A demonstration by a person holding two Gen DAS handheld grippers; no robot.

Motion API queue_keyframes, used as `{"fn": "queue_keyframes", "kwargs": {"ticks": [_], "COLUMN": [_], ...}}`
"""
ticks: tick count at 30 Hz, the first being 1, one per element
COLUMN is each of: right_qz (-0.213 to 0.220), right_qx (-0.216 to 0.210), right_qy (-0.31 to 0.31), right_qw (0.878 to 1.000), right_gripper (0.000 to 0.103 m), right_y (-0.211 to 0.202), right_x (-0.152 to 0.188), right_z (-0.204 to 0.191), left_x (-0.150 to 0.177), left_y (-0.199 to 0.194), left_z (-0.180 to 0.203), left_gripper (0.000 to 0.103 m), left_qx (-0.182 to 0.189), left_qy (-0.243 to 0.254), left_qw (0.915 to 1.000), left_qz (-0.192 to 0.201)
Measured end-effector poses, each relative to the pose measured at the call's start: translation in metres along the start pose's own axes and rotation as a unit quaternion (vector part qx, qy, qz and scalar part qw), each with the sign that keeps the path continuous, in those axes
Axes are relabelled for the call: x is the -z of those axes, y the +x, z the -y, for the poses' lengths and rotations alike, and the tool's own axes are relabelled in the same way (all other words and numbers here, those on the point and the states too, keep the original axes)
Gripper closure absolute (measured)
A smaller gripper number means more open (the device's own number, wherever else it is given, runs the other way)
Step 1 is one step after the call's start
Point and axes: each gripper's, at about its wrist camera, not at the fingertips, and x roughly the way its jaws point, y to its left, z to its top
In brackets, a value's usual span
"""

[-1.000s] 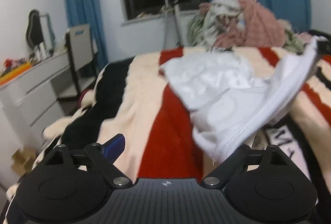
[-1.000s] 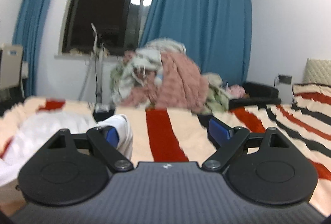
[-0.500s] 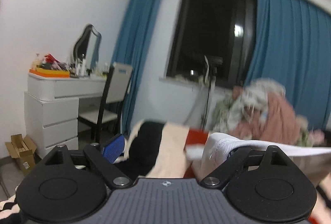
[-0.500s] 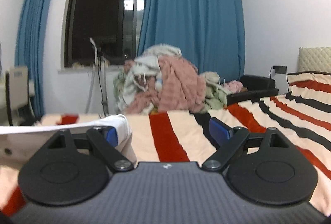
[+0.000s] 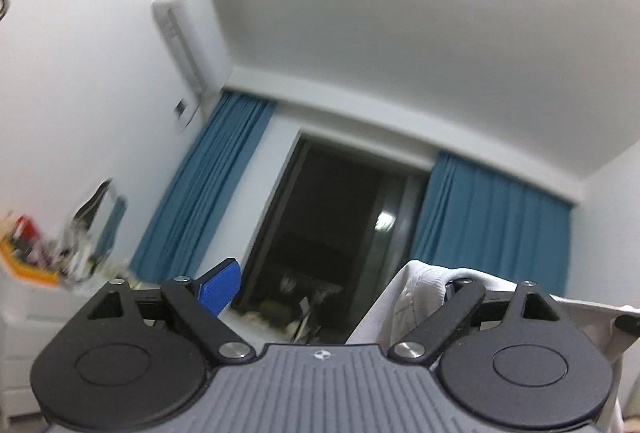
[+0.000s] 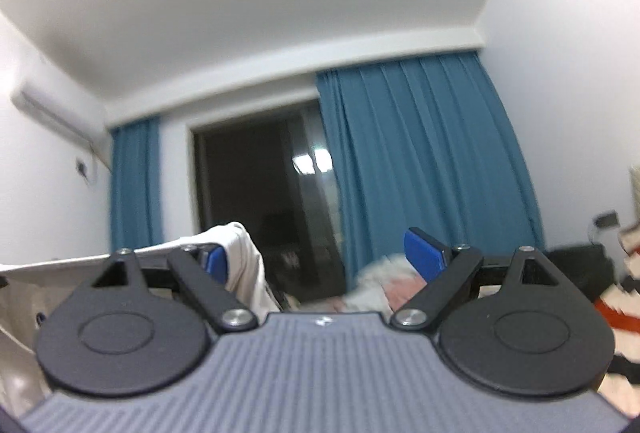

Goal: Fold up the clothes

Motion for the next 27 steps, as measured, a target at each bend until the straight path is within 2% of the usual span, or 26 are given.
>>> {"fn": "queue_keyframes", "kwargs": {"ticks": [5,8,11,15,19,22,24,27], "right_qz": [0.046,0.063,0.057,0.027,-0.026,-0.065,-0.094,-0.133], "right_qx": [-0.018,-0.019,-0.013,0.005,0.026,0.046,0.062,0.088], "right_qy": [-0.018,-0.031,-0.04,-0.068,-0.095,-0.123,-0.117,-0.116], "right_qw": [0.999,0.997,0.997,0.997,0.995,0.989,0.987,0.98], "right_gripper": [0.015,0.014,0.014,0.014,0.014,0.014,0.014,0.015], "right_y": [0.0,0.003,0.011,0.035,0.081,0.126,0.167,0.235], "right_x": [-0.083,-0.108,-0.113,-0.094,-0.046,-0.002,0.031,0.087], "right_z": [0.001,0.007,0.013,0.019,0.022,0.027,0.036,0.049], "left_x": [-0.078,-0.089,-0.078,-0.03,0.044,0.105,0.153,0.219], "left_y": [-0.001,0.005,0.018,0.057,0.12,0.187,0.244,0.315], "left_z": [0.029,0.043,0.057,0.059,0.051,0.038,0.04,0.039], "left_gripper": [0.003,0.002,0.001,0.001,0.001,0.001,0.001,0.001], "left_qx": [0.059,0.079,0.085,0.081,0.066,0.053,0.028,-0.004], "left_qy": [-0.013,-0.003,0.018,0.02,0.028,0.049,0.091,0.091], "left_qw": [0.9976,0.9962,0.9958,0.9961,0.9937,0.9895,0.9809,0.9733], "left_qz": [0.033,0.035,0.028,-0.028,-0.086,-0.125,-0.17,-0.211]}}
